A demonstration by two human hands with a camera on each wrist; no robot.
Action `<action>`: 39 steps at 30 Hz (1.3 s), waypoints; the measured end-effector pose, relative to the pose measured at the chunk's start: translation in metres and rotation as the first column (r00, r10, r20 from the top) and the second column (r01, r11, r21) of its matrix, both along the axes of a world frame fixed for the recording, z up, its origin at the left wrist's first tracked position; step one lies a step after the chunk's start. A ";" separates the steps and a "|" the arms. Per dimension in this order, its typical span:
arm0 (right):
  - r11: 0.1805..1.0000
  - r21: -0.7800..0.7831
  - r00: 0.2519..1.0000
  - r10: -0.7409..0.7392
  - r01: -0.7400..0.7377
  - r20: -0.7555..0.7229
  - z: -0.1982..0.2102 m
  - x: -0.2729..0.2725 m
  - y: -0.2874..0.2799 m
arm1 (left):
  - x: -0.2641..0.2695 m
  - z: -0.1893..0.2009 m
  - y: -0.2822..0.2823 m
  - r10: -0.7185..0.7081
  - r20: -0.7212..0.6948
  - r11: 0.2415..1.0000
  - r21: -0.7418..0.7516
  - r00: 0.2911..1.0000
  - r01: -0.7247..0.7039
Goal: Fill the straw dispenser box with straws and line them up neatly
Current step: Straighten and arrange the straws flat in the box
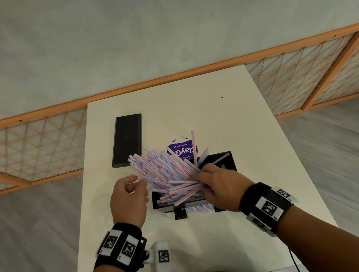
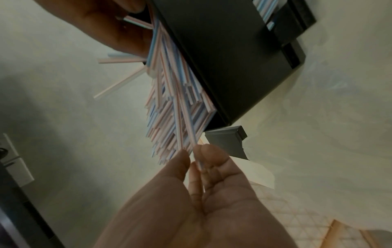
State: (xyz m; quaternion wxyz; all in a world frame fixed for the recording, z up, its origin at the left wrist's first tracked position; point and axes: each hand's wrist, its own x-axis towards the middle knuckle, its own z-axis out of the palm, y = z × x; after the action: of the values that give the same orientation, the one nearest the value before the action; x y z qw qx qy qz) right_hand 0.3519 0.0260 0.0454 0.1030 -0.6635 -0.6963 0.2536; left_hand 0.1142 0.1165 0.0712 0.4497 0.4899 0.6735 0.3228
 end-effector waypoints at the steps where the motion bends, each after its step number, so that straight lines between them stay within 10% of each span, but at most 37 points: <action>1: 1.000 -0.005 0.999 0.009 -0.010 -0.034 0.000 0.000 -0.002 | 0.001 -0.001 0.000 -0.008 -0.009 1.000 0.021 1.000 0.008; 39: 0.995 -0.043 0.958 0.094 -0.085 0.272 0.017 -0.030 0.019 | -0.001 -0.008 -0.014 -0.119 -0.088 0.993 0.009 0.989 0.120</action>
State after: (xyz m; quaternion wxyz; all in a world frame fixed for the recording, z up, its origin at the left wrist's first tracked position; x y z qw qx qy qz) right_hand 0.3216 0.0447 0.0624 -0.0161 -0.6615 -0.7292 0.1747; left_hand 0.1137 0.1029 0.0630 0.4347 0.5462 0.6598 0.2782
